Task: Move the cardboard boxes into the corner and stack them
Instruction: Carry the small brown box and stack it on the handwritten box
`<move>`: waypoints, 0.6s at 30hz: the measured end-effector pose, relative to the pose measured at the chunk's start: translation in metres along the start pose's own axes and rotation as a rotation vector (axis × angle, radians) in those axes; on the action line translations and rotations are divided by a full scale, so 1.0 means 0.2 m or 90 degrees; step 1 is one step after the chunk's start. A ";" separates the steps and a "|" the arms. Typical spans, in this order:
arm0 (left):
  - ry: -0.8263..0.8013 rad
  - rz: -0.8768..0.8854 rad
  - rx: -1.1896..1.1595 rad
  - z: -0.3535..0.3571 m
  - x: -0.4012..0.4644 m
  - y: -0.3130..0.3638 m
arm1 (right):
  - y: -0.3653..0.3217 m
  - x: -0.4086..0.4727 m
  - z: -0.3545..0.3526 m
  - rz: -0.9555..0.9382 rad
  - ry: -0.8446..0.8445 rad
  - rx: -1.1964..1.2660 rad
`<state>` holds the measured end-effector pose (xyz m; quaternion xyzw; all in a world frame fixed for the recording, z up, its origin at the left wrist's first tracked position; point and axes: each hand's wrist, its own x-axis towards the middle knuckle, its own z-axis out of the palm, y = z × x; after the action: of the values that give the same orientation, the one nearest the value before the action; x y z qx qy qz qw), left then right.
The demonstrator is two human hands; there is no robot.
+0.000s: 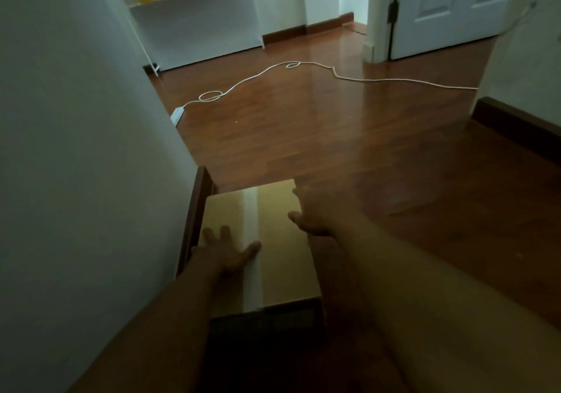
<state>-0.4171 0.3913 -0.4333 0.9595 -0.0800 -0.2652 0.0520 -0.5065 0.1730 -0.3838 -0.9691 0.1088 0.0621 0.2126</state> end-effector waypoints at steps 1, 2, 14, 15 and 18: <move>0.013 0.018 0.003 0.01 0.00 0.01 | -0.01 0.00 0.05 0.003 -0.016 -0.008; 0.026 0.033 0.021 0.02 0.02 0.00 | -0.01 0.01 0.09 0.006 -0.027 -0.014; -0.038 0.382 0.249 0.02 0.09 0.36 | 0.51 0.03 0.06 0.208 -0.041 0.015; -0.036 0.393 0.262 0.03 0.09 0.38 | 0.56 0.02 0.05 0.214 -0.045 0.009; 0.035 0.391 0.303 0.02 0.09 0.43 | 0.60 -0.01 0.03 0.240 -0.037 0.016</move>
<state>-0.4148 0.3043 -0.4343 0.8828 -0.4217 -0.1853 -0.0926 -0.5370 0.0692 -0.4363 -0.9267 0.2827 0.1271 0.2124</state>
